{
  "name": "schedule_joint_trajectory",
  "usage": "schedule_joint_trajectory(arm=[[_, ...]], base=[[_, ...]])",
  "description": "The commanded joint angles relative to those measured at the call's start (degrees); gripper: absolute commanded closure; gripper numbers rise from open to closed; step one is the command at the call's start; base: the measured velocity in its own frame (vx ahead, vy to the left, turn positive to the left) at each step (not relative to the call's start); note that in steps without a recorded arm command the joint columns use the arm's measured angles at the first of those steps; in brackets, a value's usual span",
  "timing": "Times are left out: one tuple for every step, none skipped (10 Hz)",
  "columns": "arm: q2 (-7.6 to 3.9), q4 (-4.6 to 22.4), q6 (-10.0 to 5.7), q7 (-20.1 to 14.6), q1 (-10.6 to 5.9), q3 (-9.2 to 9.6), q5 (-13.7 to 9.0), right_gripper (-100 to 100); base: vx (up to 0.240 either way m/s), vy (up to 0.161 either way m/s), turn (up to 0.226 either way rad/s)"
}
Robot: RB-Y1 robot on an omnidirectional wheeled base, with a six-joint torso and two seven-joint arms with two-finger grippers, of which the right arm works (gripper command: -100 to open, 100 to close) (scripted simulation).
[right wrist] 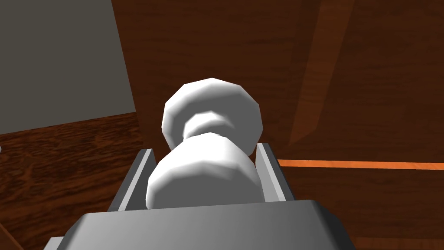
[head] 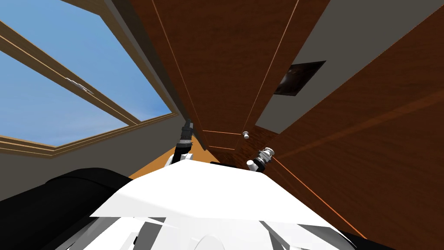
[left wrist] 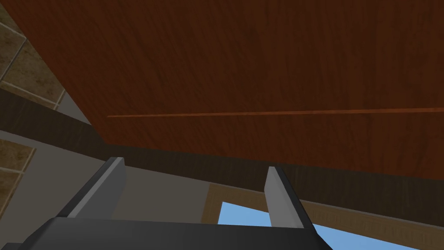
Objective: Push the door open
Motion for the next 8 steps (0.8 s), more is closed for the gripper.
schedule_joint_trajectory(arm=[[-0.49,-0.30,-0.34,0.68,0.47,-2.08,-0.75,100],[-0.49,0.37,-0.62,0.83,-0.02,-3.42,-1.18,100],[-0.49,0.98,-0.87,0.96,-0.48,-4.67,-1.59,100],[-0.49,1.56,-1.11,1.09,-0.91,-5.82,-1.96,100],[-0.49,1.56,-1.11,1.09,-0.91,-5.82,-1.96,100],[-0.48,2.12,-1.35,1.21,-1.32,-6.94,-2.33,100],[-0.47,2.57,-1.54,1.32,-1.67,-7.86,-2.62,100],[-0.47,3.02,-1.73,1.42,-2.01,-8.77,-2.92,100]], base=[[0.033,-0.014,0.074],[0.058,-0.024,0.135],[0.072,-0.025,0.116],[0.091,-0.035,0.108],[0.065,-0.041,0.020],[0.047,-0.030,0.067],[0.062,-0.026,0.098],[0.062,-0.028,0.074]])
